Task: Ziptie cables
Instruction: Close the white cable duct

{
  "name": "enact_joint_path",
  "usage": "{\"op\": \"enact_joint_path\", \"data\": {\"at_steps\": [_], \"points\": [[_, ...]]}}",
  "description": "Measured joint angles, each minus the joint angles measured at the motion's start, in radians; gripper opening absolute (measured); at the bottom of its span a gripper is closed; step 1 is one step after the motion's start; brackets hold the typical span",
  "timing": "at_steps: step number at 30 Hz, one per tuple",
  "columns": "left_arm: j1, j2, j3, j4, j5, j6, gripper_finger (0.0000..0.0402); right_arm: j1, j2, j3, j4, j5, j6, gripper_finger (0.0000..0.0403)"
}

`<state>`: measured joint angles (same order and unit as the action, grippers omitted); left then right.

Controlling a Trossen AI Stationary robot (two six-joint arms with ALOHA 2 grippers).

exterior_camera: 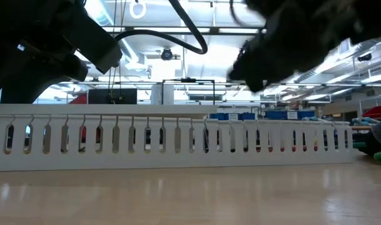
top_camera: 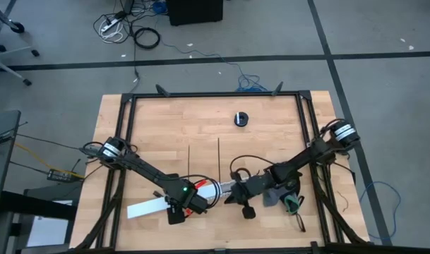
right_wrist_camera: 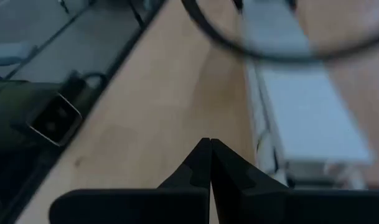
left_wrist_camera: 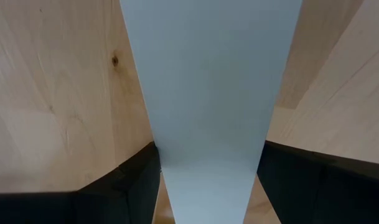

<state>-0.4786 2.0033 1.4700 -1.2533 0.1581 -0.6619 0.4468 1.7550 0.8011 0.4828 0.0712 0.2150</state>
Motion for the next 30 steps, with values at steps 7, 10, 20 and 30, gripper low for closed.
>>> {"op": "enact_joint_path", "data": {"at_steps": [7,10,20,30], "points": [[0.000,0.000,0.001,0.000,0.005,-0.003,0.0225,0.042,-0.004,0.071,-0.054,-0.023,-0.092,0.0000],[0.000,0.000,0.001,0.001,0.007,-0.004,0.0225,0.044,0.061,0.113,-0.096,-0.045,-0.109,0.0000],[0.000,0.000,0.001,0.001,0.009,-0.008,0.0225,0.033,0.158,0.244,-0.221,0.040,-0.141,0.0000],[-0.001,0.000,0.001,0.002,0.008,-0.007,0.0225,0.016,0.177,0.241,-0.293,0.109,-0.113,0.0000]]}}
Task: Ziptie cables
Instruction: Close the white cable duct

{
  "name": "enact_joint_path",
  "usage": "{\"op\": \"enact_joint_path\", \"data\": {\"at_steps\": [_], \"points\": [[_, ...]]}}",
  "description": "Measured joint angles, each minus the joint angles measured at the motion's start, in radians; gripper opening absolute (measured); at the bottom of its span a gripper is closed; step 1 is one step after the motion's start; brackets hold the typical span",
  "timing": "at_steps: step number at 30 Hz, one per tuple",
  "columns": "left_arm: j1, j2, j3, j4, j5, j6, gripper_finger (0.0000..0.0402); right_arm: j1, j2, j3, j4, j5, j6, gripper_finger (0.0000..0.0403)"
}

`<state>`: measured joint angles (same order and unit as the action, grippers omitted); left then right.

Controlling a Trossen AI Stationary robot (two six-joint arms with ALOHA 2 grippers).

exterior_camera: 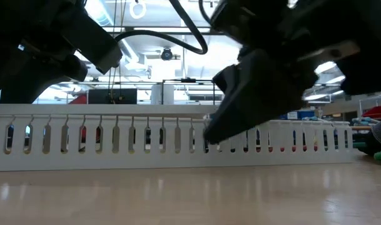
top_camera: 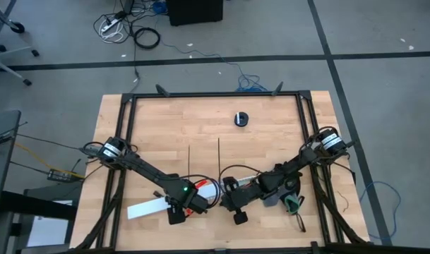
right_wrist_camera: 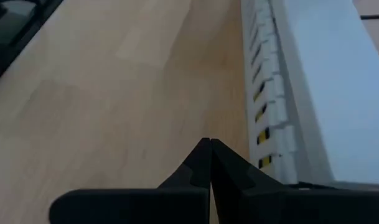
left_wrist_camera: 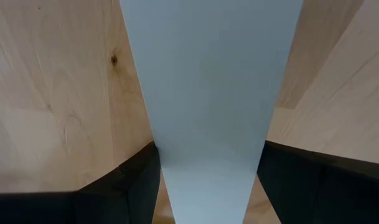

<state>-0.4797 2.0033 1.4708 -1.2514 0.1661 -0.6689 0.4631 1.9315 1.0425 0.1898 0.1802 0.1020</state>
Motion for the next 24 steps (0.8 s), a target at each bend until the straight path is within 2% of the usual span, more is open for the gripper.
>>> {"op": "enact_joint_path", "data": {"at_steps": [2,6,8,24], "points": [[0.000,0.000,0.000,0.000,-0.003,0.002,0.0225,-0.009,0.014,0.003,0.010,0.008,0.011,0.0000],[-0.002,0.000,0.000,0.000,-0.003,0.010,0.0225,-0.015,0.015,0.003,-0.038,0.123,0.045,0.0000],[-0.002,0.000,0.001,0.001,-0.005,0.015,0.0225,-0.014,0.014,0.003,-0.044,0.146,0.045,0.0000],[-0.011,0.000,0.001,0.000,-0.006,0.021,0.0225,-0.020,0.013,0.003,-0.048,0.145,0.080,0.0000]]}}
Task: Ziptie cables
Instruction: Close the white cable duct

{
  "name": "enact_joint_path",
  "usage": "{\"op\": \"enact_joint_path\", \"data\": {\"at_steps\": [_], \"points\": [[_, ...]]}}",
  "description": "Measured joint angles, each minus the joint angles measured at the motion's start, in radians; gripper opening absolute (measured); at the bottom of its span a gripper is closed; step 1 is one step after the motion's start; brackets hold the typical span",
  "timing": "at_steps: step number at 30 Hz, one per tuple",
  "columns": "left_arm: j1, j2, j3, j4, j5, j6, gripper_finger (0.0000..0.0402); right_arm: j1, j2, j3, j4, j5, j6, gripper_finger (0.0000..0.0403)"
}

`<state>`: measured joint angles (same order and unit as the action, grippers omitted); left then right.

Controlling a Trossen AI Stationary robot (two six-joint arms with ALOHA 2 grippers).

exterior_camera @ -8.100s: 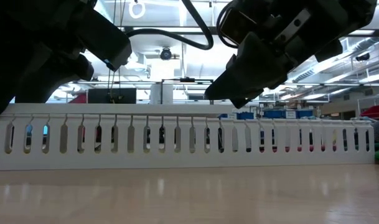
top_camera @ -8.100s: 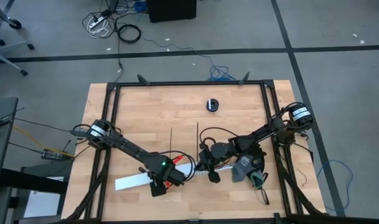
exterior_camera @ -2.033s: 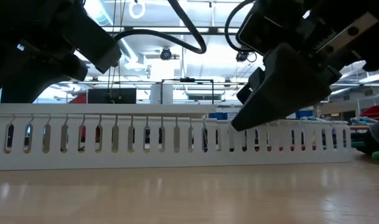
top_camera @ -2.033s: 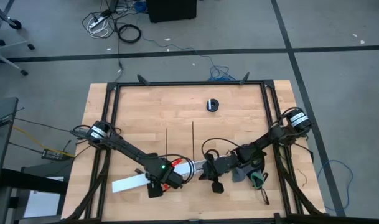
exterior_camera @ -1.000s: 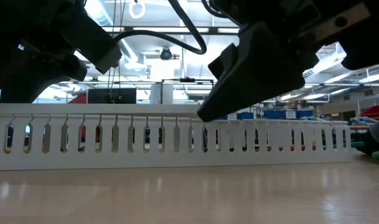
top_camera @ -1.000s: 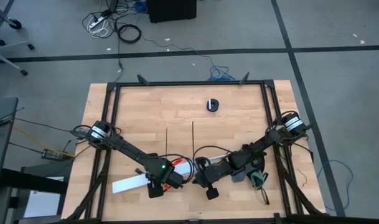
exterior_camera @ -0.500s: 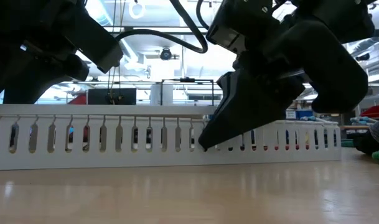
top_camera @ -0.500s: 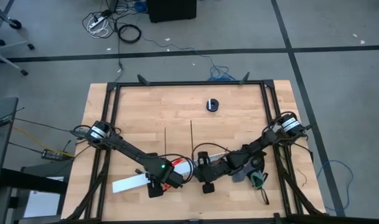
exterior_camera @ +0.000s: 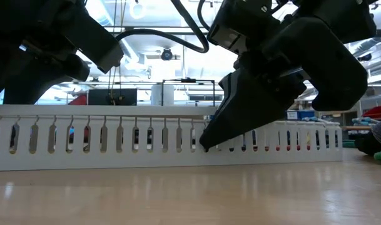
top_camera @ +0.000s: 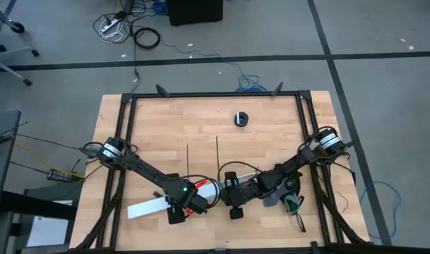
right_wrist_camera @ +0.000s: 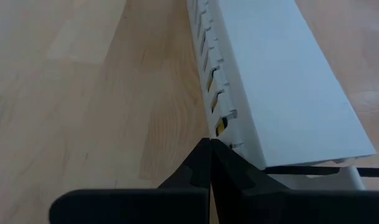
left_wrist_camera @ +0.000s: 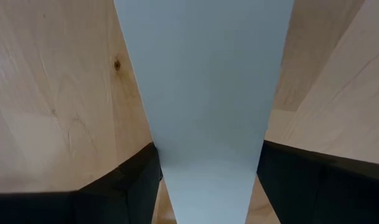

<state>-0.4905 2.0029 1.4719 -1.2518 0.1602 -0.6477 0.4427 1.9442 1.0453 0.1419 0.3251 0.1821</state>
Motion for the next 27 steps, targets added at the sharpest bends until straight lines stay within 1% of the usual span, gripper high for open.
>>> {"op": "enact_joint_path", "data": {"at_steps": [9,19,27], "points": [[-0.001,0.000,0.000,-0.001,0.010,0.009,0.0225,0.000,0.000,-0.001,0.003,0.037,0.049,0.0000],[-0.003,0.000,0.000,-0.001,0.012,0.012,0.0225,0.009,0.000,-0.001,0.002,0.022,0.130,0.0000],[-0.016,0.000,-0.001,-0.001,0.009,0.010,0.0225,0.010,0.000,0.002,-0.055,0.029,0.178,0.0000]]}}
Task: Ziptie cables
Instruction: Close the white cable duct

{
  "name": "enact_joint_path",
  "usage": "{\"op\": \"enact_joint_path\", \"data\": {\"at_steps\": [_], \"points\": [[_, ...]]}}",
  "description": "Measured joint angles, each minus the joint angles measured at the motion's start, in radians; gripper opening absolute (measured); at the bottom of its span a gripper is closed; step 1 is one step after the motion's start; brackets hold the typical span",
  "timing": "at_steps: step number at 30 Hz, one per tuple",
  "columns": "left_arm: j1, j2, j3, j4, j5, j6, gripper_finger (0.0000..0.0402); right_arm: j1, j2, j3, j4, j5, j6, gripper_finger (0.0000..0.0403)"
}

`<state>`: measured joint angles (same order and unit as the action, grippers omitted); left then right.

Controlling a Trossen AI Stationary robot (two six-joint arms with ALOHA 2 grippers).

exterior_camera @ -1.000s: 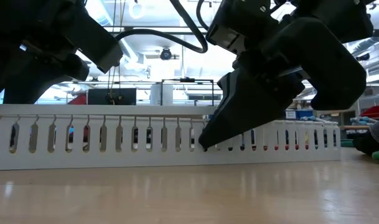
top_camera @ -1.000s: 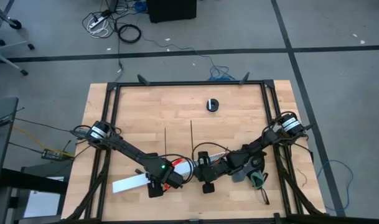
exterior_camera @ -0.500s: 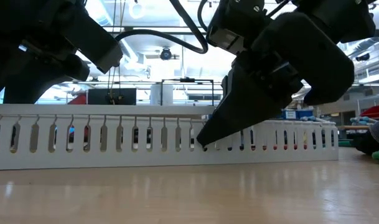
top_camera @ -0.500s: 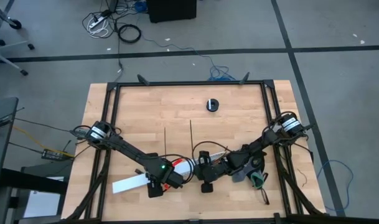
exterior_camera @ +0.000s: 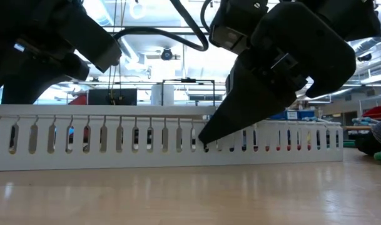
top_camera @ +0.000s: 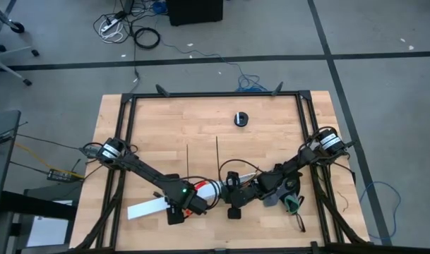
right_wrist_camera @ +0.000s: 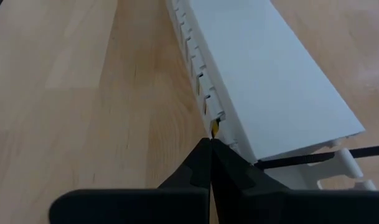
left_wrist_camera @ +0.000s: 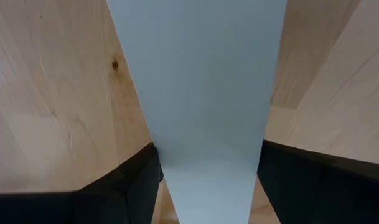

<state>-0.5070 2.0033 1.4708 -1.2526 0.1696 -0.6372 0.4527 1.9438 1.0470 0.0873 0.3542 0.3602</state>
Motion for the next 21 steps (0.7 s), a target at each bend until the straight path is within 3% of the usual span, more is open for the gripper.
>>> {"op": "enact_joint_path", "data": {"at_steps": [21], "points": [[-0.015,0.000,-0.009,-0.007,-0.001,0.003,0.0224,-0.012,-0.005,-0.001,-0.056,-0.044,0.012,0.0000]]}}
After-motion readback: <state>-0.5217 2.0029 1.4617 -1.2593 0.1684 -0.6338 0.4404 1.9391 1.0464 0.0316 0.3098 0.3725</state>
